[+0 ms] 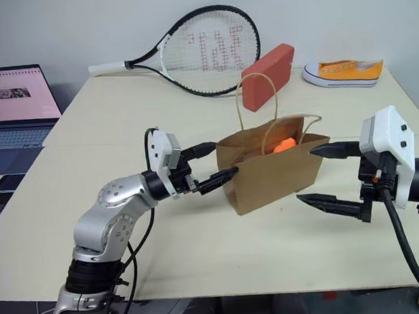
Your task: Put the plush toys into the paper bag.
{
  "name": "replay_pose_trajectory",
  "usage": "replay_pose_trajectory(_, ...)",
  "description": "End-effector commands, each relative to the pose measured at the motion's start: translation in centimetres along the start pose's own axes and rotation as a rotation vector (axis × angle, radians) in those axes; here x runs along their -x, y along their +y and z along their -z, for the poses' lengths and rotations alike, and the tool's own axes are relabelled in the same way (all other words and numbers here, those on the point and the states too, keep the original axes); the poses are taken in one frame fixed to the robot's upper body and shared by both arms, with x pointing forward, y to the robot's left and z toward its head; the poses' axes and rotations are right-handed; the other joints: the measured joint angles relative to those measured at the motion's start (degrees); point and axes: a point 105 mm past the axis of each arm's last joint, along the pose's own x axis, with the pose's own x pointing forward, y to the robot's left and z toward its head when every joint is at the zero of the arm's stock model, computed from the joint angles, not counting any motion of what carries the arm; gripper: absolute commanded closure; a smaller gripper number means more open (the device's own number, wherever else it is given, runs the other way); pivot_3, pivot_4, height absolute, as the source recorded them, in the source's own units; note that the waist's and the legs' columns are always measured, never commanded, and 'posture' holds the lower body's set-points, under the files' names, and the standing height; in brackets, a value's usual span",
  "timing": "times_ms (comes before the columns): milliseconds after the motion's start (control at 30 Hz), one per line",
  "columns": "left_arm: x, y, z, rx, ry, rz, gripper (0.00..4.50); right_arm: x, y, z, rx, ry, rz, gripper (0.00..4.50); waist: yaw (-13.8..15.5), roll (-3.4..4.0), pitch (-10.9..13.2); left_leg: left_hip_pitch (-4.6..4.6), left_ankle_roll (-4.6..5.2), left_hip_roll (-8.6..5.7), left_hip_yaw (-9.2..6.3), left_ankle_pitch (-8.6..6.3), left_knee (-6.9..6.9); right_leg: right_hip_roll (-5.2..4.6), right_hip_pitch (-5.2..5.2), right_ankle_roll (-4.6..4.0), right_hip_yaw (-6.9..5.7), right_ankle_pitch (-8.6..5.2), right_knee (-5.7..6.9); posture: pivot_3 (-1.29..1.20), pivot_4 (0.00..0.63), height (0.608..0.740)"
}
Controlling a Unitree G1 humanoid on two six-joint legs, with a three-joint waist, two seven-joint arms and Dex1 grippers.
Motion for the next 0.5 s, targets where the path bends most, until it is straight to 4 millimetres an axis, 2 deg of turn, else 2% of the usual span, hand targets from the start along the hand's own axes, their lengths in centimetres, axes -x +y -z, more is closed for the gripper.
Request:
replay_pose_trajectory(33,-0.4,-0.1,-0.9,-0.023,-0.037,0.018,0.02,0.1,0.2,-0.9,0.043,-0.011,-0.008,0.0,0.0,0.0,0.0,0.0,0.0,0.0,0.0,0.0,0.0,0.0,0.0,0.0,0.0,0.0,0.0,0.0,0.15,0.74)
replay_pose_trajectory(500,-1.3,-0.3,0.4,0.011,-0.024,0.031,0.02,-0.6,1.0,-1.9,0.092,-0.06,-0.033,0.0,0.01,0.0,0.0,-0.02,0.0,0.0,-0.01,0.0,-0.01,0.0,0.0,0.0,-0.01,0.0,-0.04,0.0,0.15,0.74)
